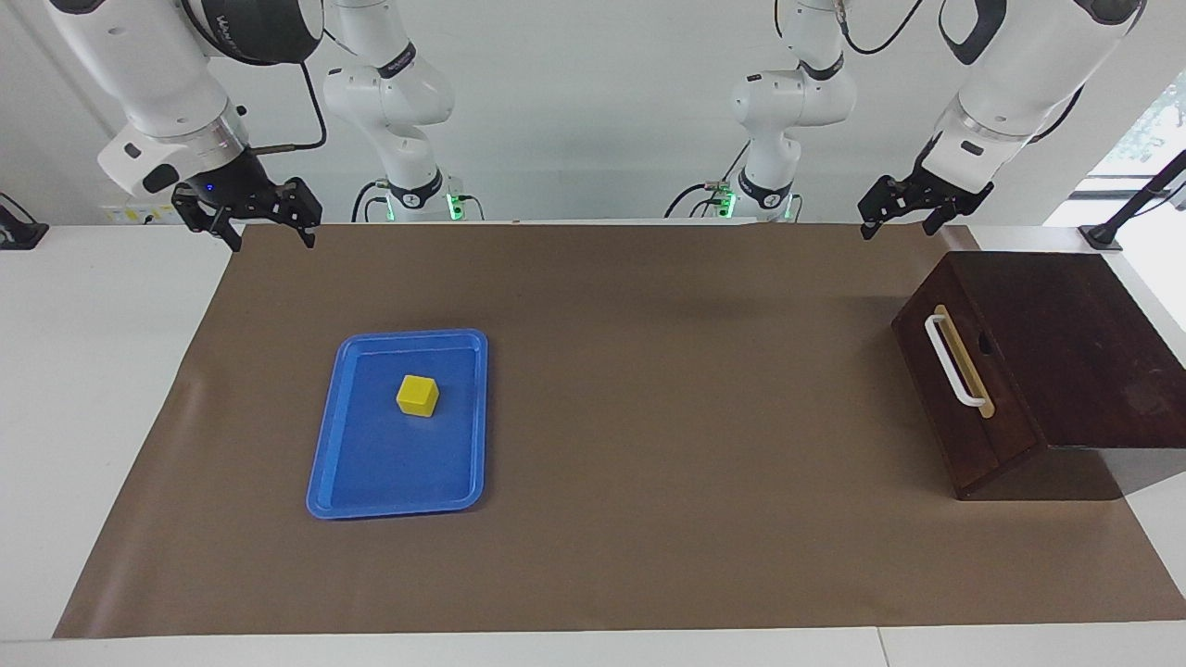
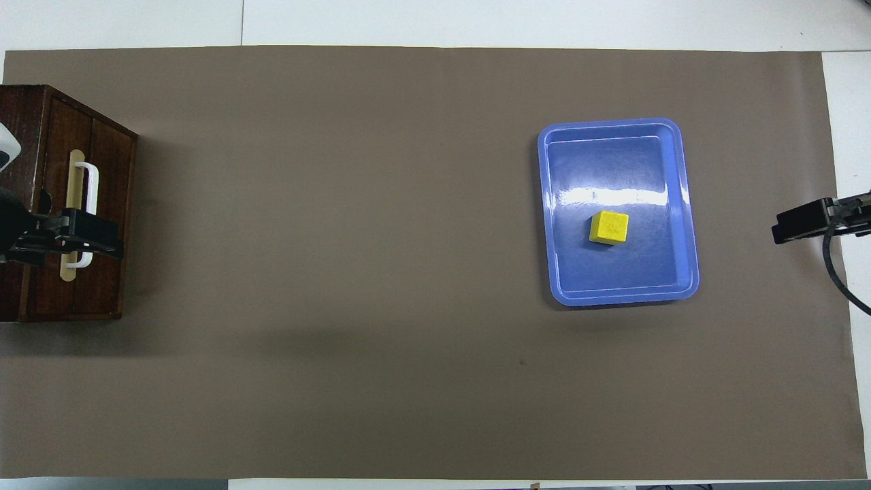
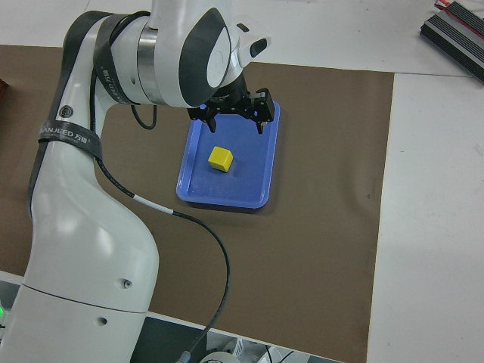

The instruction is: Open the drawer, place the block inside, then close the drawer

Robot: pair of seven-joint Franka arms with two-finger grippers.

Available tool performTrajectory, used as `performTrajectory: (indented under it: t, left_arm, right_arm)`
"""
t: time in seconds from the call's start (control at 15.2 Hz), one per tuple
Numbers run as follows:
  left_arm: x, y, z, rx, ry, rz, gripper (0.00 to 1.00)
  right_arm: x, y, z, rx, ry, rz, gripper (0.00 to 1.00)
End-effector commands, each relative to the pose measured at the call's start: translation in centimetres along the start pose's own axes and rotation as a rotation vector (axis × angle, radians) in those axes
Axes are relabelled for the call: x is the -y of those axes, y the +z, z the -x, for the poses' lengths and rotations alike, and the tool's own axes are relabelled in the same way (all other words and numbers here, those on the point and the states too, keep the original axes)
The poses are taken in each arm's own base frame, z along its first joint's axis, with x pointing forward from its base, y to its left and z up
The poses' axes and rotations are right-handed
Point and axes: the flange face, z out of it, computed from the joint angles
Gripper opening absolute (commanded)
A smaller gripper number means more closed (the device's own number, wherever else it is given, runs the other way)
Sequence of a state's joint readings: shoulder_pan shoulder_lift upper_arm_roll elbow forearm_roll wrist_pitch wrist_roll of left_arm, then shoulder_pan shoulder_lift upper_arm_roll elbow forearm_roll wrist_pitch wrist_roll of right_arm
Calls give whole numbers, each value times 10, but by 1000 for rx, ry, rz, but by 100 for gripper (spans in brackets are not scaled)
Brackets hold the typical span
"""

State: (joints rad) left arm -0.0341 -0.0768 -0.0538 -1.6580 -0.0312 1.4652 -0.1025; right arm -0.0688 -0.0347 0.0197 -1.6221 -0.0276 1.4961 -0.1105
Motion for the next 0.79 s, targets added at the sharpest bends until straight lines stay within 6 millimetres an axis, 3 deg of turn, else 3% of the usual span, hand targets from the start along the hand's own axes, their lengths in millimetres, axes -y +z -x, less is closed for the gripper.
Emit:
performTrajectory:
  t: [0.0, 0.33, 0.72]
  left_arm:
    - [2, -3, 5, 5, 2, 10, 100]
    - [2, -3, 5, 4, 2, 10, 100]
    - [1, -3, 5, 6, 4, 10, 100]
  right_arm:
    - [-4, -3, 4, -2, -9, 16, 100]
    - [-4, -2, 6, 6, -8, 15, 100]
    - [-14, 39, 29, 41, -118, 2, 100]
